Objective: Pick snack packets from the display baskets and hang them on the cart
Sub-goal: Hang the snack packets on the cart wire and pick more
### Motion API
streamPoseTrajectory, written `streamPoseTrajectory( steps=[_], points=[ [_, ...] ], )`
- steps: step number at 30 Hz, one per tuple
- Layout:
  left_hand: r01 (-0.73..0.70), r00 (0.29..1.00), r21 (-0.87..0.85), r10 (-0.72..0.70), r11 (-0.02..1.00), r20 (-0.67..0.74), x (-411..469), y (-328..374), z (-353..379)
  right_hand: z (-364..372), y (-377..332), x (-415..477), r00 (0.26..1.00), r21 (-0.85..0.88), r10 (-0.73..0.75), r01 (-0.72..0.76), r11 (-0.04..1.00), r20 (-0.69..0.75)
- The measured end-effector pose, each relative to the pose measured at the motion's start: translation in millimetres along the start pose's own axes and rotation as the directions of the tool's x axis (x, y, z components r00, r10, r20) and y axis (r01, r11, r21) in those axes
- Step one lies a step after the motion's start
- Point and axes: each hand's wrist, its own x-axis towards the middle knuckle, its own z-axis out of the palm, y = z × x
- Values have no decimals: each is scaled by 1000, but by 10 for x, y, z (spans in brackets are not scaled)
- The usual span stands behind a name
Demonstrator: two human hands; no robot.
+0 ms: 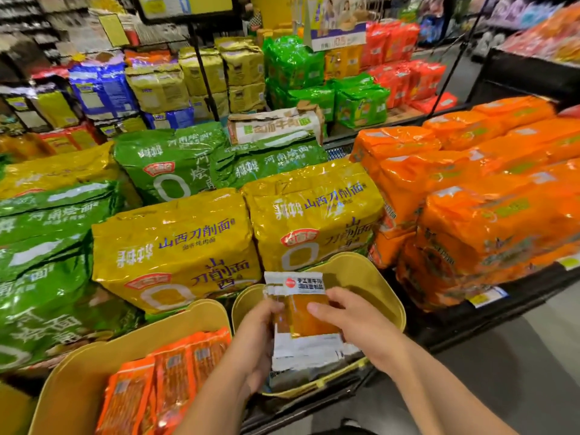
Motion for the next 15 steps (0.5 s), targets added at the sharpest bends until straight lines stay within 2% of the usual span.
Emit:
streamPoseTrajectory(
  steps=[3,7,9,13,15],
  points=[
    [-63,998,98,62,993,20,31,-32,-69,-57,66,13,1000,171,0,0,985,0],
    [-160,987,200,163,967,2,7,-18,-63,-98,106,18,1000,248,8,-15,969,27],
    [-177,983,184,183,967,-21,3,-33,-37,-134,158,43,999,297,25,-35,954,40],
    [-166,984,43,168,985,-57,42,-36,-68,-210,151,96,999,299,50,-50,953,9],
    [-194,980,79,198,978,-34,52,-1,-110,-219,86,102,999,269,30,-40,962,41]
  ],
)
